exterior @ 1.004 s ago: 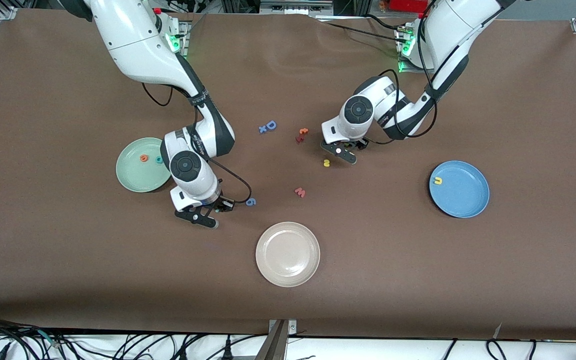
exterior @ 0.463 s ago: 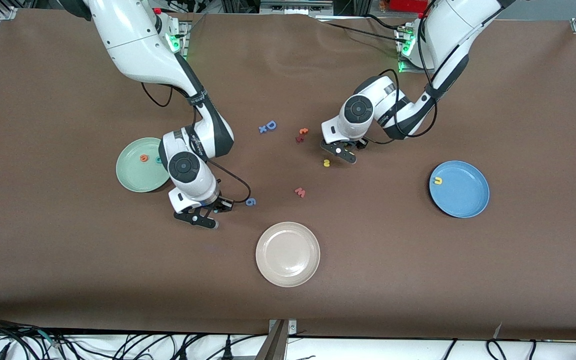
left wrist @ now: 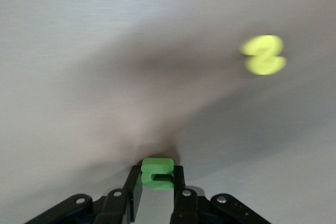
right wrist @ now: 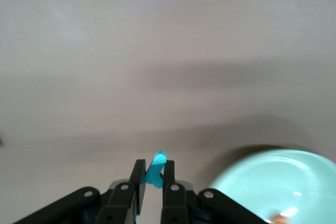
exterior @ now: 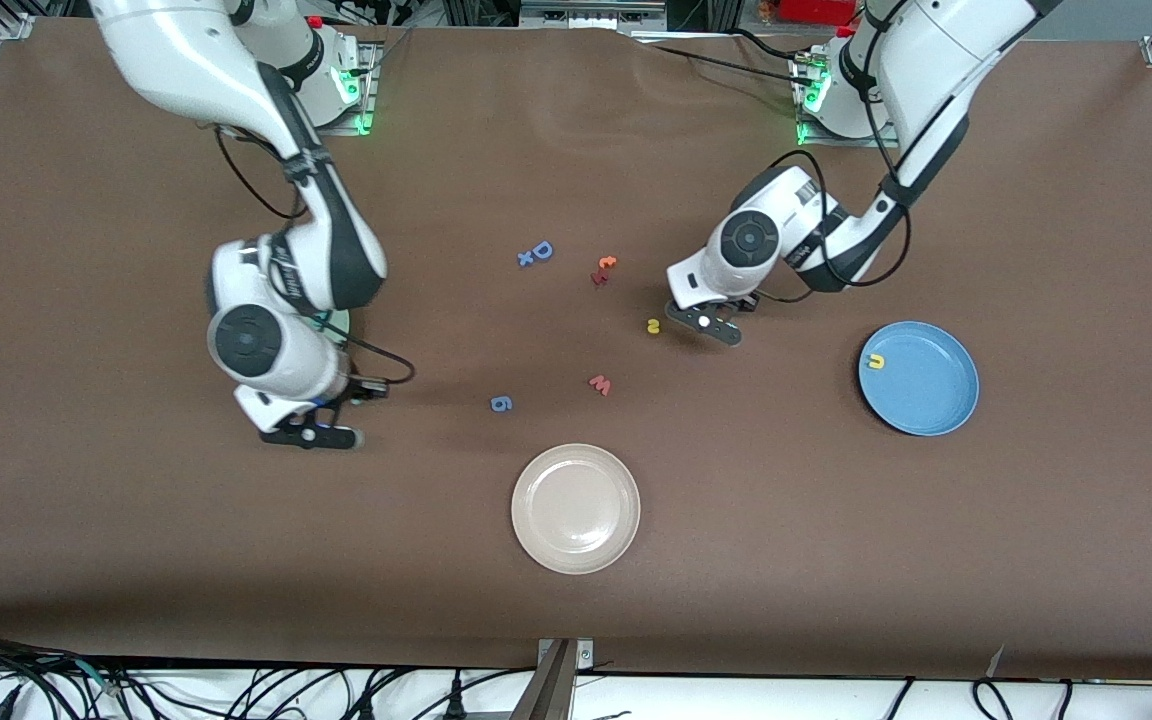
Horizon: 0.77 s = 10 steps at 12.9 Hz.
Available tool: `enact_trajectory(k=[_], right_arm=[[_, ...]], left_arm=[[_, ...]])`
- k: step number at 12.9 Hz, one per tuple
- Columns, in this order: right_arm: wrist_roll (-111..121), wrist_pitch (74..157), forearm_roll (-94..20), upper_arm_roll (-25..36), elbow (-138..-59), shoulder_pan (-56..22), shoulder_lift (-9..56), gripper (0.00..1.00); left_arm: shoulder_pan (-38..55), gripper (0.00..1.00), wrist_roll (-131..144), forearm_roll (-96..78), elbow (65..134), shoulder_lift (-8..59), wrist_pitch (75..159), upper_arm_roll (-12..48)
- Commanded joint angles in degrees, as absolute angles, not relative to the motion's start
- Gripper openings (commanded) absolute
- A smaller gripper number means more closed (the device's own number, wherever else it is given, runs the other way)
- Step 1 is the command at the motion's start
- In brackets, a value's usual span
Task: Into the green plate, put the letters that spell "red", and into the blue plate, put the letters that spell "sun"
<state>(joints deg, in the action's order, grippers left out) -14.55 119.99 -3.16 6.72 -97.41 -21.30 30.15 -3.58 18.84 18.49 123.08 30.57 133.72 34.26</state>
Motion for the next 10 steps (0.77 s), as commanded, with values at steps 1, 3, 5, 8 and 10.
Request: enact_trajectory(k=[1, 3, 5, 8, 10], right_arm=[[-3.5, 121.2, -3.8, 6.1, -110.9, -16.1, 20.8, 0.00], [-1.7, 122.2, -3.8, 7.7, -115.1, -15.3, 19.5, 0.00], [-1.7, 125.8, -3.8, 8.9, -118.5, -14.9, 20.7, 0.00], [-1.7, 129.6, -3.8, 9.1, -118.8, -14.3, 23.5, 0.00], [-1.9, 129.9, -3.7, 9.1, -118.4, -14.2, 25.1, 0.59]], left_arm=[[-9.1, 0.28, 13.2, 20.5, 123.3, 27.9, 130.7, 34.5], [-15.2, 0.28, 5.8, 20.5, 123.1, 26.9, 130.0, 34.5], [-21.5, 0.28, -3.7, 20.5, 121.4, 26.7, 127.9, 34.5], [-27.0, 0.27, -8.8, 23.1, 119.1, 26.7, 126.0, 34.0], [-28.4, 0.27, -9.0, 24.3, 118.7, 26.9, 125.9, 33.7]])
